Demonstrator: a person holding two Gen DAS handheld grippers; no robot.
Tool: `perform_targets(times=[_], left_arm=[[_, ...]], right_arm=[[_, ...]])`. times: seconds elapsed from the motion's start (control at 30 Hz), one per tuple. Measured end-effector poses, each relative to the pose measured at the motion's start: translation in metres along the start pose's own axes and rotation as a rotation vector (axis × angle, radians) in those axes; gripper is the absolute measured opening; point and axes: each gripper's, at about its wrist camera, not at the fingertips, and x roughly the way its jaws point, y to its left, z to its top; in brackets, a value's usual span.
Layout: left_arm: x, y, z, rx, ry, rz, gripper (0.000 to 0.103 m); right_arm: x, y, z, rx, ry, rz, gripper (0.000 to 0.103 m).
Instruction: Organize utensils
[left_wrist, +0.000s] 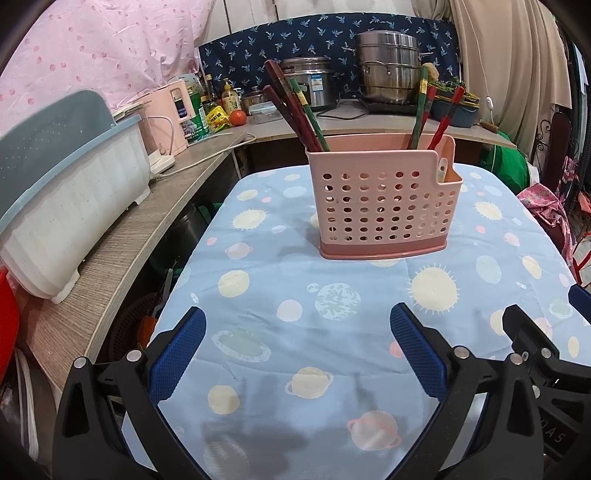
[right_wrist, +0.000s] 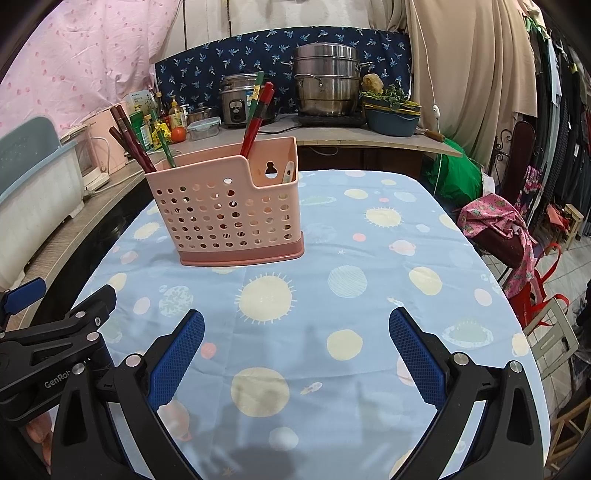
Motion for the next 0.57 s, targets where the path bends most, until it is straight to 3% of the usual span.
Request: perform_targets(times=[0.57], left_arm=[[-0.0018, 0.0011, 0.0067, 0.002, -0.021, -0.001, 0.095]], right_arm=[[0.0002, 0.0036, 0.0069, -0.013, -0.021, -0.006, 0.097]])
